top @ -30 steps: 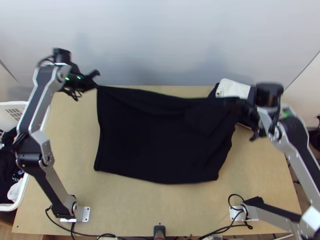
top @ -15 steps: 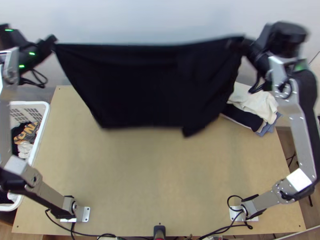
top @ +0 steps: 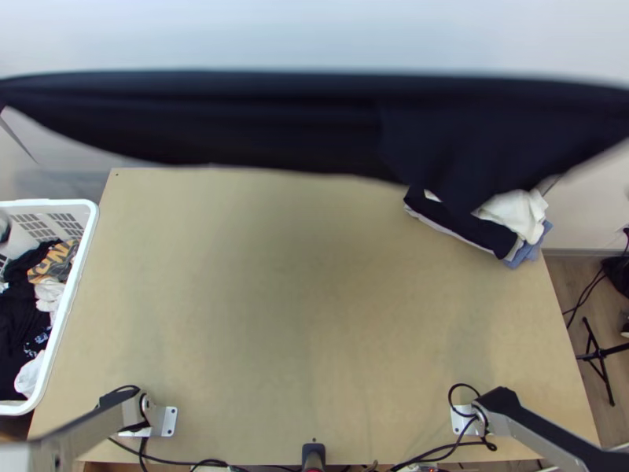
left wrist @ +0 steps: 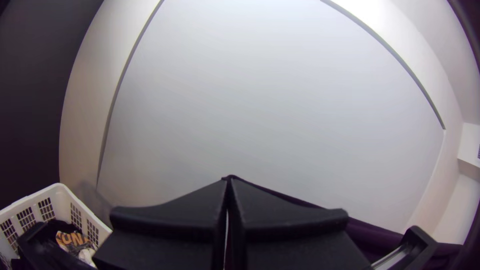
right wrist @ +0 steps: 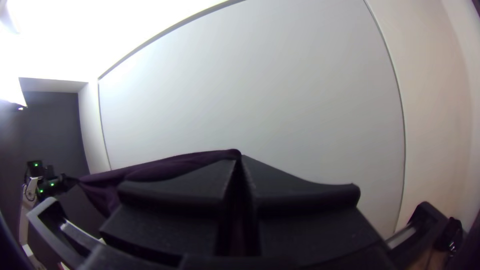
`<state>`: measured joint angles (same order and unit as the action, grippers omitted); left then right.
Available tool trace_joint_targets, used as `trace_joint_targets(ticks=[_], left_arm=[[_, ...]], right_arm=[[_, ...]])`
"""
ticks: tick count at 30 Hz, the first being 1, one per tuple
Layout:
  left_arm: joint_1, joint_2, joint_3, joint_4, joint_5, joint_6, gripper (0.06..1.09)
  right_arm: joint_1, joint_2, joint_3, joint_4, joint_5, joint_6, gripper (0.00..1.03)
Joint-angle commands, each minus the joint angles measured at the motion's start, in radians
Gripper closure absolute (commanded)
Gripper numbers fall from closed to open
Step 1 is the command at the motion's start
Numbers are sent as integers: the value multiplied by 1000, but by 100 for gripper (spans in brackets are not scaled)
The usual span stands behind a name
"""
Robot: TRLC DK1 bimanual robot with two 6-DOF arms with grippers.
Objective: Fold the t-shirt
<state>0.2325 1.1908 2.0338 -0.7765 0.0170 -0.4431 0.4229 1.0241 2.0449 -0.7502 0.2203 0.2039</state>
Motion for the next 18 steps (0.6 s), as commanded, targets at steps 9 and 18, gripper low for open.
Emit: trace_joint_targets(ticks=[9, 18], left_arm=[[27, -379, -313, -66, -3, 30, 105], [-32, -522, -860, -136, 67, 29, 105]], right_arm=[[-12, -300, -83, -314, -7, 3, 100], [17, -371, -697, -103, -10, 89, 100]])
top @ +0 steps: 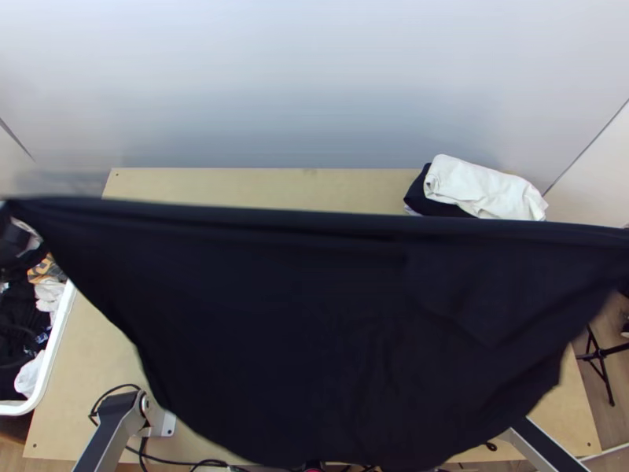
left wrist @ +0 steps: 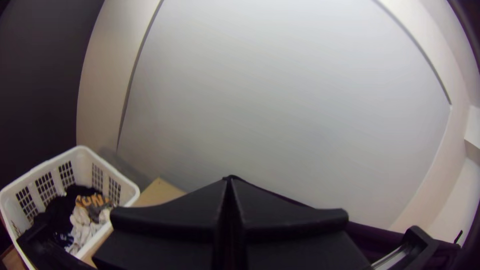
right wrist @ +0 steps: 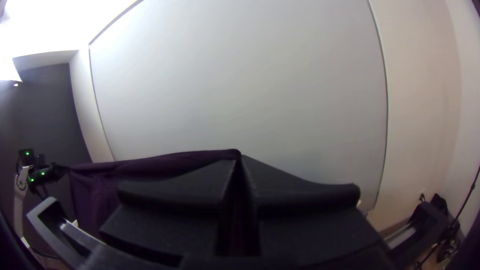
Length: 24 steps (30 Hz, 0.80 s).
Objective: Fold the t-shirt
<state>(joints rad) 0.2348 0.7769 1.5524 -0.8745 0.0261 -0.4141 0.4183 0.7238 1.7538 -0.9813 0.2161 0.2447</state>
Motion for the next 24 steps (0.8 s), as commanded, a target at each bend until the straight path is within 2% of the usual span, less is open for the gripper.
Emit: trace_joint_targets(ticks=[1, 6, 11, 18, 24], left_arm=[[-35, -116, -459, -44, 78, 0, 105], [-58, -117, -801, 22, 118, 23, 105], [-104, 35, -914, 213, 117, 35, 105], [-91, 395, -787, 443, 109, 54, 105], [-89, 680, -557, 499, 98, 47, 105]], right_arm=[[31, -83, -493, 161, -11, 68, 100], [40, -106, -856, 340, -72, 99, 100], [28, -24, -1005, 509, -86, 73, 100], [-4, 146, -990, 707, -86, 31, 100], [-72, 390, -884, 882, -84, 27, 100]])
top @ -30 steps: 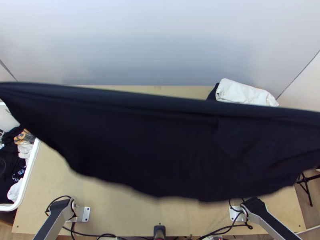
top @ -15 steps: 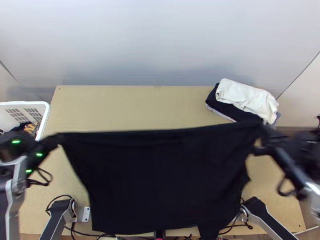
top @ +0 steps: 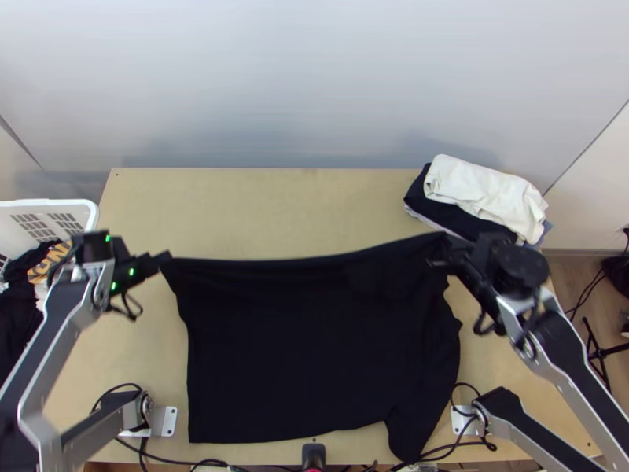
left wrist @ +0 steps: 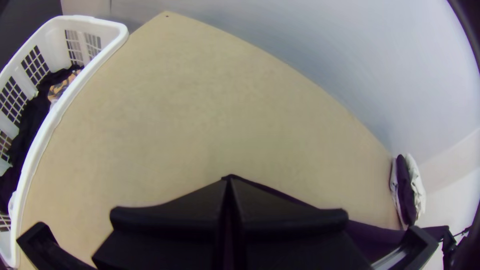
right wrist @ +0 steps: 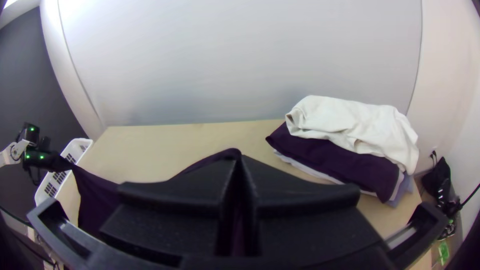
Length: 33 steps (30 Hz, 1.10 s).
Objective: Fold the t-shirt
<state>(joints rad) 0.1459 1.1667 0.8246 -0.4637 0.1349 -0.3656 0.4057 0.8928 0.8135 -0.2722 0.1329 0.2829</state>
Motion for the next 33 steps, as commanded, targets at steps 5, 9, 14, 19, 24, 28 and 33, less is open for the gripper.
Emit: trace_joint_targets(ticks=[5, 9, 14, 19, 24, 28, 33], left_arm=[[4, 475, 360, 88, -17, -13, 105], [12, 582, 475, 86, -18, -10, 105], [26, 680, 596, 71, -20, -9, 105], [37, 757, 683, 57, -23, -9, 105], [41, 811, 752, 34, -21, -9, 105], [38, 832, 782, 30, -20, -10, 105], [21, 838, 815, -43, -18, -10, 105]], right_arm=[[-100, 434, 190, 229, -1, -13, 100], [-127, 574, 283, 301, -1, -11, 100], [-134, 745, 421, 327, 1, -4, 100], [-127, 877, 532, 346, 20, 1, 100], [-111, 962, 595, 346, 28, 2, 100], [-97, 999, 618, 346, 37, 2, 100], [-82, 1003, 636, 318, 62, 6, 100]])
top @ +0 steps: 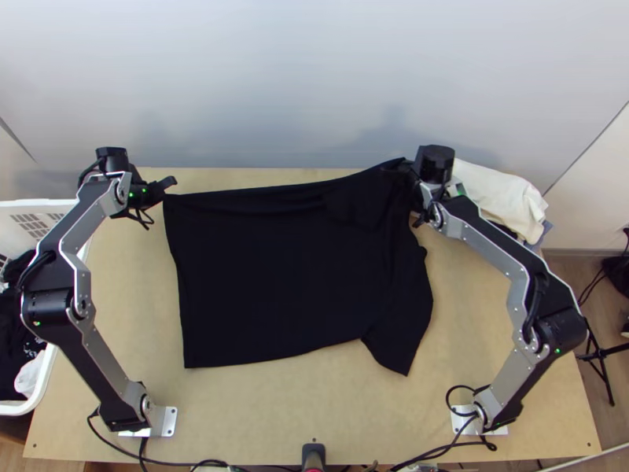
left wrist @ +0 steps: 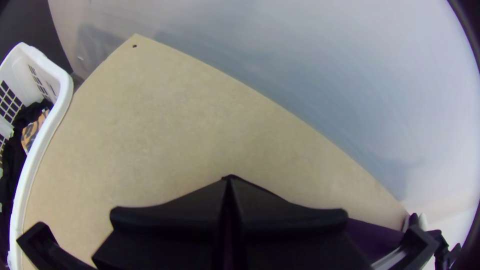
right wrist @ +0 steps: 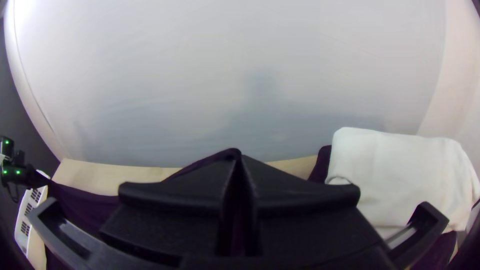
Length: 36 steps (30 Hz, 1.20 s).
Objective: Fold the t-shirt
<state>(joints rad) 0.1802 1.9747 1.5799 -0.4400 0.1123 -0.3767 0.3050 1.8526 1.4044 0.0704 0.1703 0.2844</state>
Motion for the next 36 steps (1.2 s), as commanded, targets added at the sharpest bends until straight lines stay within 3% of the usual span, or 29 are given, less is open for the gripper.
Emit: trace_joint_targets(ticks=[1, 4, 8, 17, 21, 36], left_arm=[[-15, 32, 77, -112, 9, 2, 105], [-25, 26, 126, -278, 35, 4, 105], [-30, 1, 141, -385, 87, 1, 105], [-25, 32, 255, -641, 104, 27, 105], [-19, 55, 255, -683, 104, 45, 105], [39, 61, 209, -700, 102, 139, 105]], right_arm=[[22, 37, 54, -60, 24, 10, 100], [28, 25, 108, -227, 24, 64, 100], [26, 31, 191, -423, 24, 147, 100], [34, 100, 387, -768, 18, 147, 100], [37, 168, 481, -914, 17, 145, 100], [36, 206, 421, -978, 43, 144, 100]])
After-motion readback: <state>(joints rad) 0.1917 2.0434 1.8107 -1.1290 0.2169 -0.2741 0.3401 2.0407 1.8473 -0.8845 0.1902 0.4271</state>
